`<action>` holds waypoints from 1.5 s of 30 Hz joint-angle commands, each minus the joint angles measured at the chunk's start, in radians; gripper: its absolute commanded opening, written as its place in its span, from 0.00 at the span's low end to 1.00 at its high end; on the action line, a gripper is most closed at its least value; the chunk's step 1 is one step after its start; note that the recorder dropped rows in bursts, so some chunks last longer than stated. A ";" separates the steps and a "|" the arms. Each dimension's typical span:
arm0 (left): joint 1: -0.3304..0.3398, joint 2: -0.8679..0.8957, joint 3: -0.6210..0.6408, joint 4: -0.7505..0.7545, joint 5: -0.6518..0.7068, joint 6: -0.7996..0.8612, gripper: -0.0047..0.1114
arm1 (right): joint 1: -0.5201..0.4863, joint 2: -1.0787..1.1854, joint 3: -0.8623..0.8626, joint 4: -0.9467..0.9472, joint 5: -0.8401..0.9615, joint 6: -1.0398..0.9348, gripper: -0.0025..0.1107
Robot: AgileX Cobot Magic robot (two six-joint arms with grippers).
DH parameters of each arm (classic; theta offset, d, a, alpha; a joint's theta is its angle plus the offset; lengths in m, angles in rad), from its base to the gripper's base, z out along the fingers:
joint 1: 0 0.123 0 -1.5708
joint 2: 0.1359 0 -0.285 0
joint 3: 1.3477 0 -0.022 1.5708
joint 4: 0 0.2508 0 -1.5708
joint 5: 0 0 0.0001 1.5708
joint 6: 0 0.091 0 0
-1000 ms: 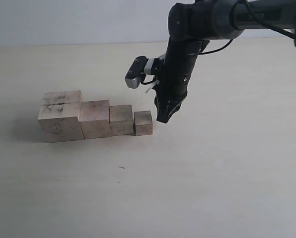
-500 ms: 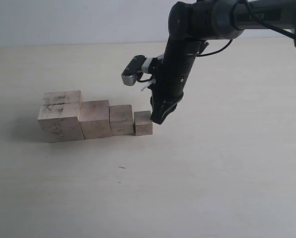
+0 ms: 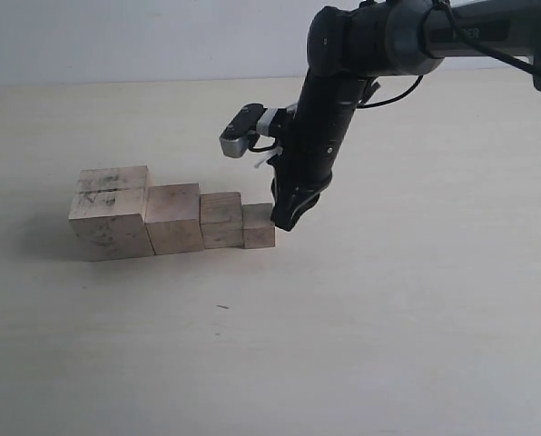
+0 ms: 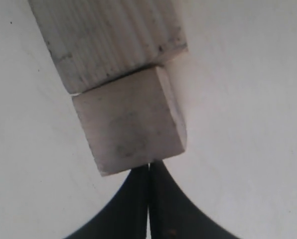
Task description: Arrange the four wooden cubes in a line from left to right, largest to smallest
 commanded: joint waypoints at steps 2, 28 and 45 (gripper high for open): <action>-0.009 -0.007 0.000 0.006 -0.012 -0.002 0.04 | 0.000 0.000 0.002 0.019 -0.038 -0.008 0.02; -0.009 -0.007 0.000 0.006 -0.012 -0.002 0.04 | -0.021 -0.108 0.002 -0.217 -0.095 0.450 0.02; -0.009 -0.007 0.000 0.006 -0.012 -0.002 0.04 | -0.046 -0.678 0.468 0.204 -0.655 0.491 0.02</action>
